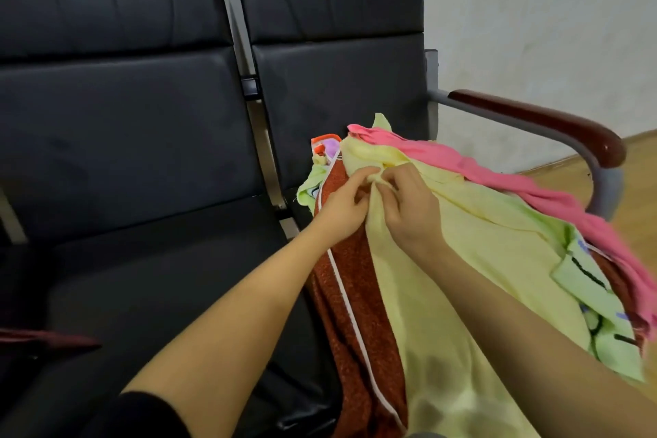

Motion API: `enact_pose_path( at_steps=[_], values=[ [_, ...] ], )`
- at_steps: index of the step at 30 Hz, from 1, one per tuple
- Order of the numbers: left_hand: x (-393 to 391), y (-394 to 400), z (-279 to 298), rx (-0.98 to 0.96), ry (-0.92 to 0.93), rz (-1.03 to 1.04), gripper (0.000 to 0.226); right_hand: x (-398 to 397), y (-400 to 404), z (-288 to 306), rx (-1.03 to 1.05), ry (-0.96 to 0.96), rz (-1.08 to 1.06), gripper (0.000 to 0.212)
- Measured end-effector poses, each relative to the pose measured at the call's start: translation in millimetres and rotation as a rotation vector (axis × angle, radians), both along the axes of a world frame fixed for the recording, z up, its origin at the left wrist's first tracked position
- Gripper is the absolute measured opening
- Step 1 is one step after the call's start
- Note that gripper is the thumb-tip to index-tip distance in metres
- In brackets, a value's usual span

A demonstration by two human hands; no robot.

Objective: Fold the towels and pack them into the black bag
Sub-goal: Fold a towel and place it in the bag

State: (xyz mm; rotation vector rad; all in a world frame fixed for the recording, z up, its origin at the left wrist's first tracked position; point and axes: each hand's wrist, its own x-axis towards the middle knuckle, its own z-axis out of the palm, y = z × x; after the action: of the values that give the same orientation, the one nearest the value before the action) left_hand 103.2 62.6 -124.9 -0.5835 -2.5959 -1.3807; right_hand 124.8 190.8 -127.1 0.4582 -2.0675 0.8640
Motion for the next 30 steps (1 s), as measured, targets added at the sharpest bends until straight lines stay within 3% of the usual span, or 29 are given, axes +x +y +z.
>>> enact_pose_path(
  at_steps=[2,4,8,10,13,16,22,25,30],
  values=[
    [9.6,-4.9,6.0,0.034,0.024,0.015,0.022,5.7,-2.5,3.1,0.010,-0.015,0.013,0.010],
    [18.0,-9.5,13.8,0.061,0.066,0.089,0.020,8.9,-0.1,3.4,0.107,-0.028,0.000,0.013],
    [33.7,-20.0,33.0,0.125,0.172,0.278,0.025,19.5,14.4,2.0,0.299,-0.324,-0.135,0.068],
    [43.5,-23.8,39.7,0.155,0.167,0.317,0.025,25.4,19.8,0.2,0.393,-0.433,-0.187,0.079],
    [57.3,-30.9,43.7,0.172,0.181,0.340,0.023,32.3,13.7,3.4,0.503,-0.410,-0.226,0.047],
    [69.2,-43.9,52.0,0.199,0.195,0.395,0.022,41.6,-5.7,15.9,0.425,-0.261,-0.180,0.024],
    [101.0,-92.6,76.4,0.230,0.182,0.404,0.015,42.0,-77.2,50.8,0.331,-0.098,-0.188,0.016],
    [116.3,-120.6,76.6,0.207,0.181,0.426,0.020,47.1,-126.1,61.1,0.366,0.102,-0.140,0.007],
    [139.0,-176.7,64.8,0.293,0.188,0.573,0.030,60.9,-199.3,57.1,0.313,0.176,0.041,0.016]
  ],
)
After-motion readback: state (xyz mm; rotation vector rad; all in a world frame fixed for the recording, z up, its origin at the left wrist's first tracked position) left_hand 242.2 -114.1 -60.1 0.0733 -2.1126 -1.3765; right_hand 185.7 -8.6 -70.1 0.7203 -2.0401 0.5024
